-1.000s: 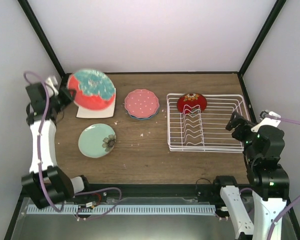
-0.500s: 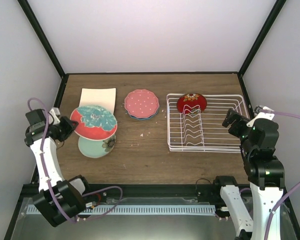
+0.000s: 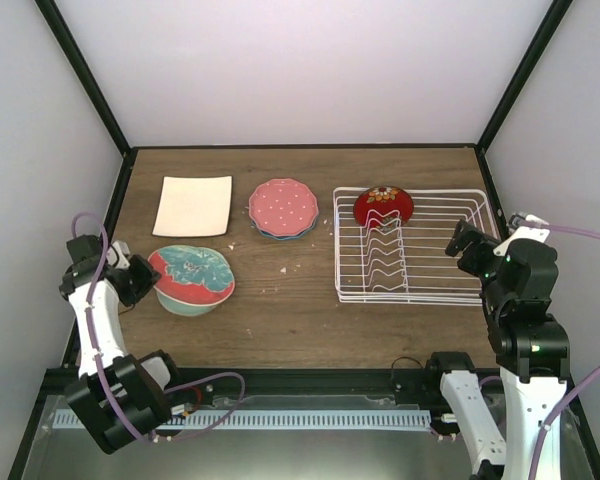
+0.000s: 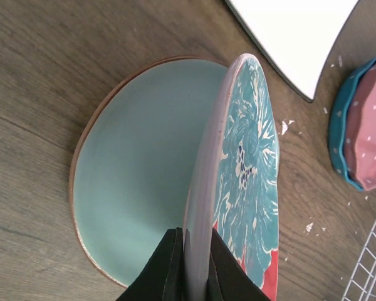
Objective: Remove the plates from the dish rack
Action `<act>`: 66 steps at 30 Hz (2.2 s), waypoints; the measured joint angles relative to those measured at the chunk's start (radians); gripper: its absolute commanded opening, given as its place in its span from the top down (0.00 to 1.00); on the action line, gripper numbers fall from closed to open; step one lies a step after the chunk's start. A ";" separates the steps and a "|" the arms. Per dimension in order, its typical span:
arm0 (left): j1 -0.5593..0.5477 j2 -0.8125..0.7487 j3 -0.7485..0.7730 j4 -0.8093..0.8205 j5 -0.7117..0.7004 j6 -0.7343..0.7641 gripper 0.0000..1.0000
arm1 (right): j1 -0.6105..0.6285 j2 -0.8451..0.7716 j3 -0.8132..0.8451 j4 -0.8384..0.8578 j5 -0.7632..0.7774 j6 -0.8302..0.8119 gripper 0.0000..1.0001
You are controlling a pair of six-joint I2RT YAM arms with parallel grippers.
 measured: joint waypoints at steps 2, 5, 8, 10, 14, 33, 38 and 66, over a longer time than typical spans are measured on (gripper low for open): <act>0.000 0.003 -0.016 0.004 -0.009 0.002 0.96 | 0.000 -0.003 0.000 -0.005 0.005 0.000 0.00; 0.005 0.011 -0.037 0.012 -0.006 0.000 0.96 | 0.000 -0.009 0.000 -0.014 0.010 0.000 0.00; 0.005 0.013 -0.045 0.026 0.001 0.000 0.91 | 0.000 -0.016 0.001 -0.024 0.013 0.000 0.00; 0.006 0.014 -0.050 0.032 0.002 0.000 0.81 | 0.000 -0.020 0.001 -0.032 0.013 0.000 0.00; 0.005 0.035 -0.061 0.036 -0.019 0.010 0.70 | 0.000 -0.031 0.001 -0.042 0.017 0.001 0.00; 0.002 0.222 -0.064 0.039 -0.058 0.028 0.24 | 0.000 -0.048 0.002 -0.055 0.032 0.006 0.00; -0.013 0.281 -0.063 0.041 -0.071 0.033 0.17 | 0.000 -0.058 0.003 -0.059 0.042 0.013 0.00; -0.109 0.536 0.076 0.106 -0.095 0.052 0.00 | 0.000 -0.100 0.003 -0.110 0.057 0.069 0.00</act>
